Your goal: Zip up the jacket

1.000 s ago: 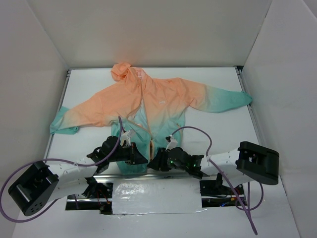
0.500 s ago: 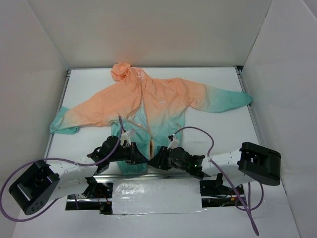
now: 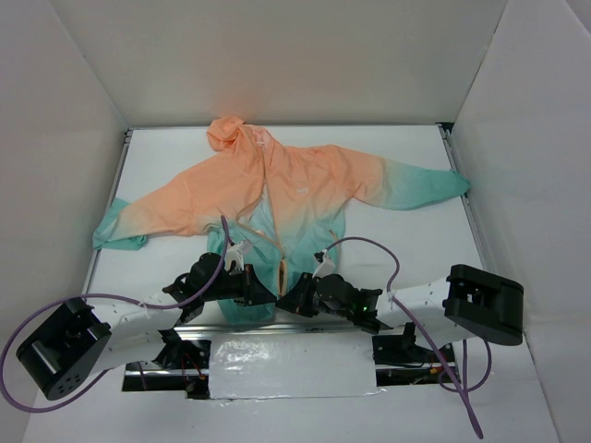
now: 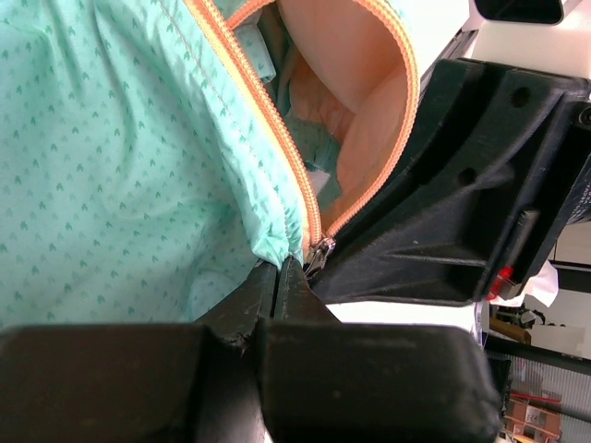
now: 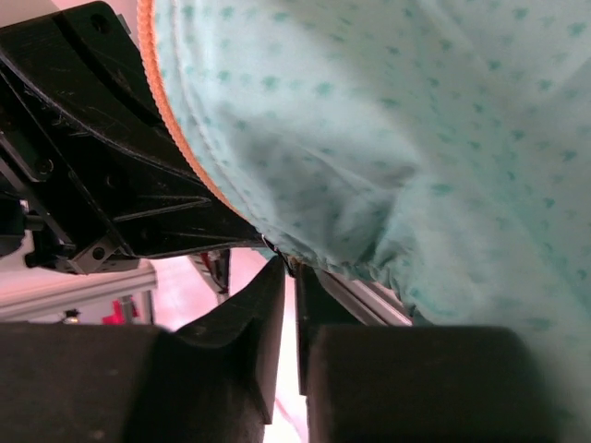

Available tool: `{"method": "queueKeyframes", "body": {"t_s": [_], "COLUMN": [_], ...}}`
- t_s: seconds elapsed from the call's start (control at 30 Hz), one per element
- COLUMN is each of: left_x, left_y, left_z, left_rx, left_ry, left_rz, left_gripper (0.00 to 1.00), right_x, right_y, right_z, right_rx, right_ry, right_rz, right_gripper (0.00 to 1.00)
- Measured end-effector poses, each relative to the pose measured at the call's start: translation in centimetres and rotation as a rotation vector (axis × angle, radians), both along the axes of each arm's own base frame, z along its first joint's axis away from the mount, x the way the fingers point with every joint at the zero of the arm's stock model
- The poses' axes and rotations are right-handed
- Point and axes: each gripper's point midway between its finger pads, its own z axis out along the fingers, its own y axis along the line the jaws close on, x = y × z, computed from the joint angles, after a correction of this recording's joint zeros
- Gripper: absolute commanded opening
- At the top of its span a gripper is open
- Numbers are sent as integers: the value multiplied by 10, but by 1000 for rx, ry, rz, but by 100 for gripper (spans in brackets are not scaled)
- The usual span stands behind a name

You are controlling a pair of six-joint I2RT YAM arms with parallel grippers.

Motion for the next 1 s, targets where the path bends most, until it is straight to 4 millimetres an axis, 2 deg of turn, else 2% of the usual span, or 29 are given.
{"method": "queueKeyframes", "body": {"t_s": [0.2,0.67,1.0], "left_x": [0,-1,-2], "left_y": [0,0,0], "left_z": [0,2,20], "left_rx": [0,-4,-67], "left_ry": [0,-8,-91], "left_rz": [0,-2,-5], "left_gripper": [0,0,0], "right_x": [-2,-6,-1], "right_y": [1,2,12], "right_z": [3,6,34], "right_rx": [20,40,10], "right_ry": [23,125,326], "right_rz": [0,-36,-154], "right_gripper": [0,0,0]}}
